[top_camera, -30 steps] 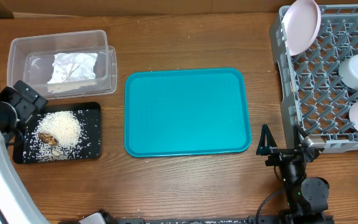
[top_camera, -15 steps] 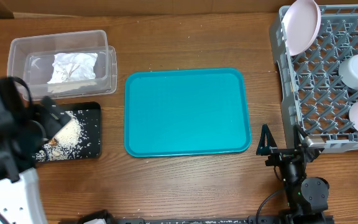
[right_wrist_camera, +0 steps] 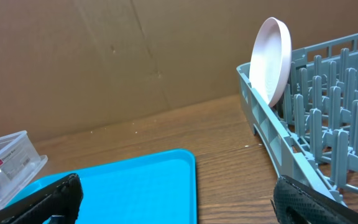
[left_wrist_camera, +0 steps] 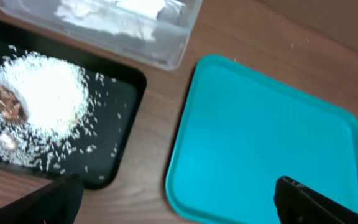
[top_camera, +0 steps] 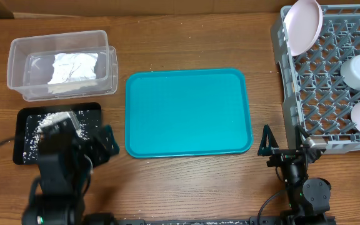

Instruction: Sort waste into correct bins and load items into the dishwasher

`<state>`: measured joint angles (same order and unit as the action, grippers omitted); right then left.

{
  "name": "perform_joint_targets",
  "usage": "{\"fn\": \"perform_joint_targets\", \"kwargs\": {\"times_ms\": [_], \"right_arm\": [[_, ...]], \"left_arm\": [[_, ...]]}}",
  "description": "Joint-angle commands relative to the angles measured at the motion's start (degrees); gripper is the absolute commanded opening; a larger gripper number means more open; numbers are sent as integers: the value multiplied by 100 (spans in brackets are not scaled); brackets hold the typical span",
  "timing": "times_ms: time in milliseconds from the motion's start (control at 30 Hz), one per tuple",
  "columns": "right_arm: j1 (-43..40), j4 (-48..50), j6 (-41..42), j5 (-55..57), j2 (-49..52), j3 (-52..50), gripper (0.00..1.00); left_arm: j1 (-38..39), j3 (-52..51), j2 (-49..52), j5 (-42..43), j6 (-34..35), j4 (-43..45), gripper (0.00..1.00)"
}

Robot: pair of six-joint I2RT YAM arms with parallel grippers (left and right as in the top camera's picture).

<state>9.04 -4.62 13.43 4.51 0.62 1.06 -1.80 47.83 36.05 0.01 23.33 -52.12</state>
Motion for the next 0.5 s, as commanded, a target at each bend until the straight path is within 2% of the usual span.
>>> {"fn": "perform_joint_targets", "kwargs": {"times_ms": [0, 100, 233, 467], "right_arm": [[-22, 24, -37, 33, -46, -59, 100], [-22, 24, -37, 33, -46, -59, 100], [-22, 24, -37, 33, -46, -59, 100], [-22, 24, -37, 33, -46, -59, 100]], "left_arm": [[129, -402, -538, -61, -173, 17, 100], [157, -638, -960, -63, -184, 131, 100], [157, -1097, -1440, -55, -651, 601, 100], [190, -2409, -1928, 260, -752, 2288, 100]]}}
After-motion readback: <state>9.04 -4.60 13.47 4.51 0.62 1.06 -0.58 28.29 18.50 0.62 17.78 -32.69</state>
